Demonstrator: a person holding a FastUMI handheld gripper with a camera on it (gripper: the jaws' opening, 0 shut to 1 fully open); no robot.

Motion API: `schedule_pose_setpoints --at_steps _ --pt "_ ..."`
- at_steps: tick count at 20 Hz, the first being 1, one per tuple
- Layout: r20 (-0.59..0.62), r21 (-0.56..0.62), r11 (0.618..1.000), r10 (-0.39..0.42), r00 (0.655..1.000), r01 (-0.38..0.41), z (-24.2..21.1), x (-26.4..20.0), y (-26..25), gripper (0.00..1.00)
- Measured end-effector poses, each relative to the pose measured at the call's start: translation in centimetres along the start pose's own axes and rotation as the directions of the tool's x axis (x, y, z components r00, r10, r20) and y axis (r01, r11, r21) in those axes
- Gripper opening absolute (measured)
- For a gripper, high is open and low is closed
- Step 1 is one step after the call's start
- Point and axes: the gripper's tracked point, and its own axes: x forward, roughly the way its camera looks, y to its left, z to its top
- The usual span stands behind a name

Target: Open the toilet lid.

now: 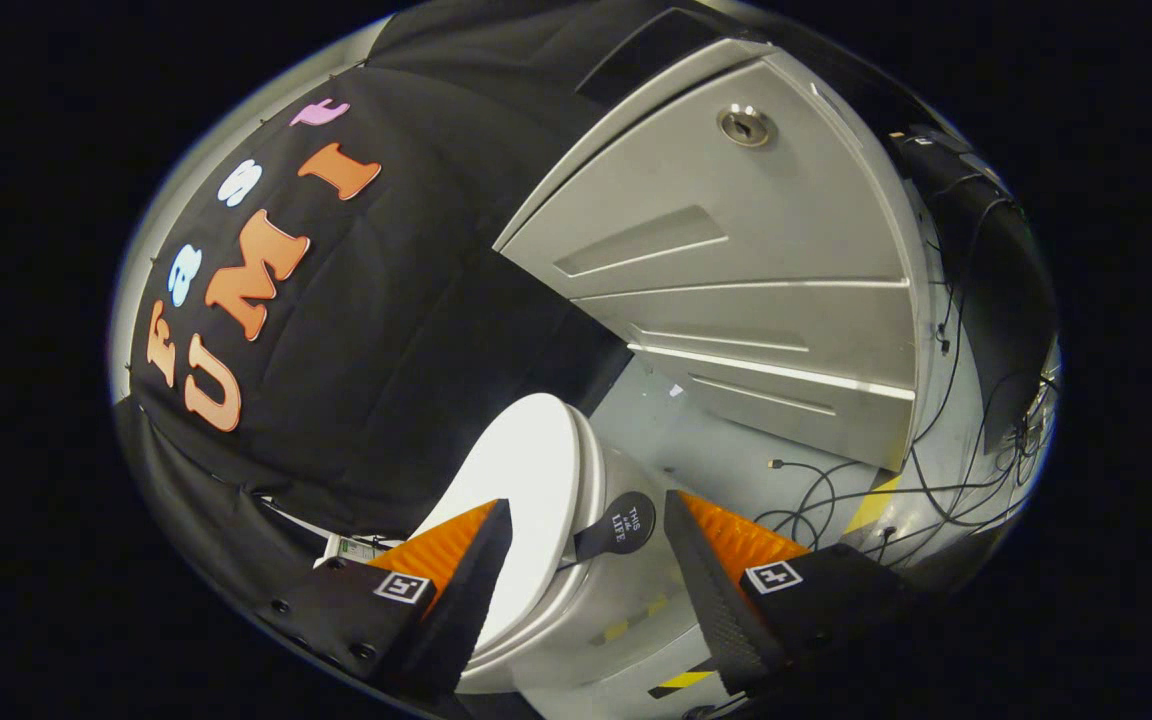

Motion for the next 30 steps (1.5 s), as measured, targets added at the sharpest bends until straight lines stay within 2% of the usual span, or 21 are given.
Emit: schedule_pose_setpoints --at_steps 9,12,13,14,15,18,19,20,21,25,26,27,28,30 --pt "-0.034 0.008 0.995 -0.101 0.994 0.101 -1.6 3.6 -2.2 0.97" --pt "-0.053 0.05 0.994 -0.09 0.995 0.092 -1.4 4.2 -2.8 0.82" --pt "-0.077 0.071 0.994 -0.073 0.994 0.079 -1.7 4.1 -2.5 0.82" --pt "-0.081 0.098 0.994 -0.045 0.996 0.053 -1.8 4.2 -1.9 0.74" --pt "-0.094 0.121 0.992 -0.016 0.995 0.027 -2.1 4.4 -1.4 0.74" --pt "-0.112 0.103 0.994 -0.023 0.993 0.035 -2.7 4.9 -1.8 0.55" --pt "-0.097 0.097 0.995 -0.027 0.995 0.036 -2.4 4.9 -1.9 0.55" --pt "-0.099 0.094 0.995 -0.024 0.995 0.033 -2.4 4.9 -1.8 0.44" --pt "-0.103 0.097 0.995 -0.023 0.994 0.033 -2.5 4.9 -2.0 0.45" --pt "-0.091 0.156 0.988 0.026 0.995 -0.011 -1.8 4.4 -1.3 0.32" --pt "-0.097 0.179 0.983 0.061 0.993 -0.043 -1.7 4.3 -0.8 0.23" --pt "-0.087 0.192 0.98 0.062 0.994 -0.044 -1.4 4.2 -0.8 0.22" --pt "-0.083 0.187 0.981 0.071 0.994 -0.054 -1.5 4.3 -0.7 0.12" --pt "-0.088 0.199 0.979 0.07 0.994 -0.051 -1.5 4.3 -0.7 0.08"
